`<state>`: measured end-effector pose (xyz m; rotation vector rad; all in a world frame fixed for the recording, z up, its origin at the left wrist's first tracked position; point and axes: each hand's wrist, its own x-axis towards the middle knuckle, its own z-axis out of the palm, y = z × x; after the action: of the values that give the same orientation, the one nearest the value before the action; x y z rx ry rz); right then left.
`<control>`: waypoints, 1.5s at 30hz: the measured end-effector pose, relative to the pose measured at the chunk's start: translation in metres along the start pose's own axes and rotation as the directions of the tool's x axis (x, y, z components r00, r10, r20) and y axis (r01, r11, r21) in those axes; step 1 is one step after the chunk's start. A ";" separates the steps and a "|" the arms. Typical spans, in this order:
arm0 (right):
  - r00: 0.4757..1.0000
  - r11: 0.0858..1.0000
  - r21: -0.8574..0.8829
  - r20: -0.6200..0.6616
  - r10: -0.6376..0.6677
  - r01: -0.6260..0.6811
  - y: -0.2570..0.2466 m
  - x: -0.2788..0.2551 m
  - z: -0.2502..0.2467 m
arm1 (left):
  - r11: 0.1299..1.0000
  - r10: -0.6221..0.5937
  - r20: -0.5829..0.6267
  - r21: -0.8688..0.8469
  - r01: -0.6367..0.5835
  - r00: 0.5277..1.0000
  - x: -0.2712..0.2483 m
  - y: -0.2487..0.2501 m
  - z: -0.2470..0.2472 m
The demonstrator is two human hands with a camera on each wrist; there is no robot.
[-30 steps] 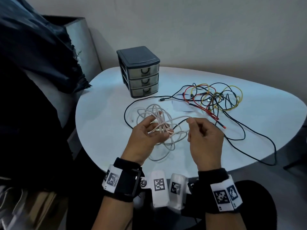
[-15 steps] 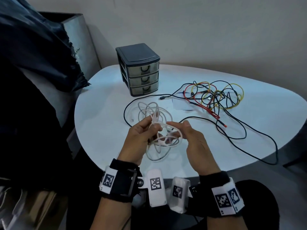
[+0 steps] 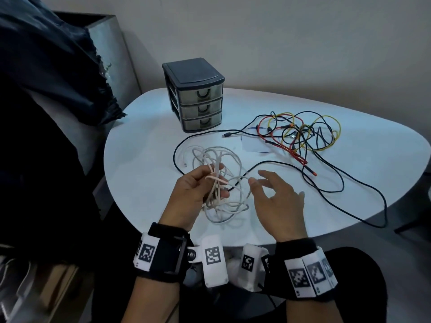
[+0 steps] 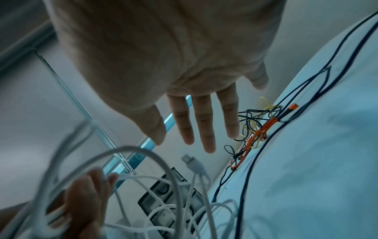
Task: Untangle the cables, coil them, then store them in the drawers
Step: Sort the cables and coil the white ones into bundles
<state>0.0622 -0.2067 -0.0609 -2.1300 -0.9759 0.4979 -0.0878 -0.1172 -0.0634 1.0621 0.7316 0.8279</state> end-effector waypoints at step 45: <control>0.971 0.844 0.503 0.040 -0.237 0.186 -0.058 0.067 -0.035 | 0.290 0.239 0.287 0.891 -0.350 0.928 0.062 0.075 0.042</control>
<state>0.0978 -0.1451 0.0033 -1.5266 -0.9972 0.6690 -0.0378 -0.0636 0.0132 2.3737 0.9627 0.6017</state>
